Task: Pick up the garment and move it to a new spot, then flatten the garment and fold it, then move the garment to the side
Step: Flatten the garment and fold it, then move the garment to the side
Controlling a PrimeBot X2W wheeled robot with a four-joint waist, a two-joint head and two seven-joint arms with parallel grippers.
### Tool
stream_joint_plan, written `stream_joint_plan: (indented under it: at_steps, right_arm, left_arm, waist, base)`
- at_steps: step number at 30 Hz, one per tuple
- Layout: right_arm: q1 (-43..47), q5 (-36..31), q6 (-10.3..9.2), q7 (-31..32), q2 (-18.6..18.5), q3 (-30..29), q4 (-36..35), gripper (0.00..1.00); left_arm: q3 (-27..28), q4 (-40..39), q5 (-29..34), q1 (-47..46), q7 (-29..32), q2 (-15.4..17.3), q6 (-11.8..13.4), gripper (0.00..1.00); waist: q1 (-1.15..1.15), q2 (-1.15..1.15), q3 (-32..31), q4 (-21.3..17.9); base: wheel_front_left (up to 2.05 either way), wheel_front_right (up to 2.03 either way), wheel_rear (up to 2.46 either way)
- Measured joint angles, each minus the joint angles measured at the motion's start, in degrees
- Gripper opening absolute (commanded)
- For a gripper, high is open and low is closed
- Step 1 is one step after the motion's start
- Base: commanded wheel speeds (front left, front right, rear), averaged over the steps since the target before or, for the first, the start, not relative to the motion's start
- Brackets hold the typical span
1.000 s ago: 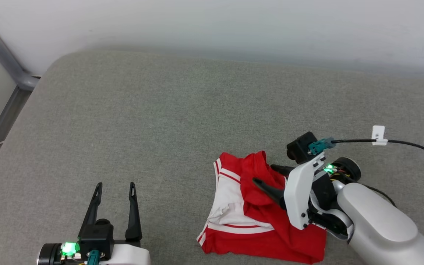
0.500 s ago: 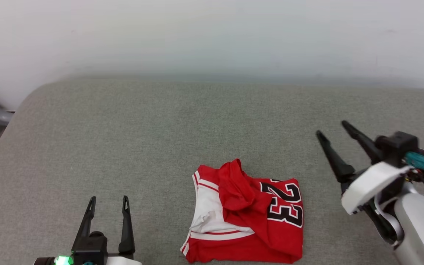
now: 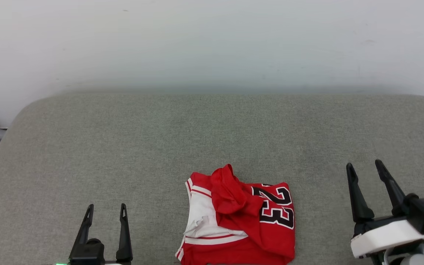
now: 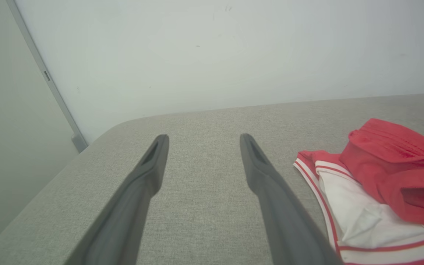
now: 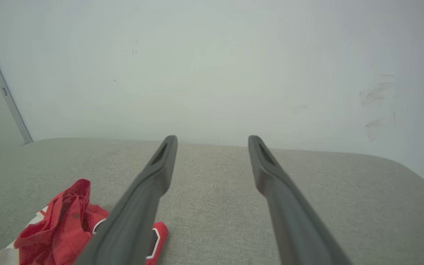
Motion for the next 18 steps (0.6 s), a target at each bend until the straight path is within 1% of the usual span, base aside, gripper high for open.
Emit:
stream_joint_plan:
  at_steps: [3,7,12,18]
  right_arm:
    - [3.3,-0.6,0.01,-0.3,2.0,-1.2,-1.7,1.00]
    - [6.8,-1.0,0.00,-0.5,3.7,-2.2,-3.6,1.00]
    - [10.2,-1.4,0.01,-0.6,4.9,-3.0,-5.6,1.00]
    - [12.6,-2.3,0.00,-0.6,5.2,-3.6,-6.2,1.00]
  left_arm:
    - [0.0,-0.2,0.0,0.4,0.0,0.0,-0.4,1.00]
    - [0.0,-0.5,-0.1,0.4,0.0,0.1,-0.9,1.00]
    - [0.1,-0.7,-0.5,0.6,0.0,0.0,-1.4,1.00]
    - [0.1,-0.7,-0.5,0.8,0.0,0.0,-1.9,1.00]
  waist:
    - [0.00,0.00,-0.3,0.0]
    - [0.00,0.00,-0.8,0.2]
    - [0.00,0.00,-1.2,0.5]
    - [0.00,0.00,-1.6,0.6]
  base:
    - [0.00,0.00,0.00]
    - [0.00,0.00,0.00]
    - [0.00,0.00,0.00]
    - [0.00,0.00,0.00]
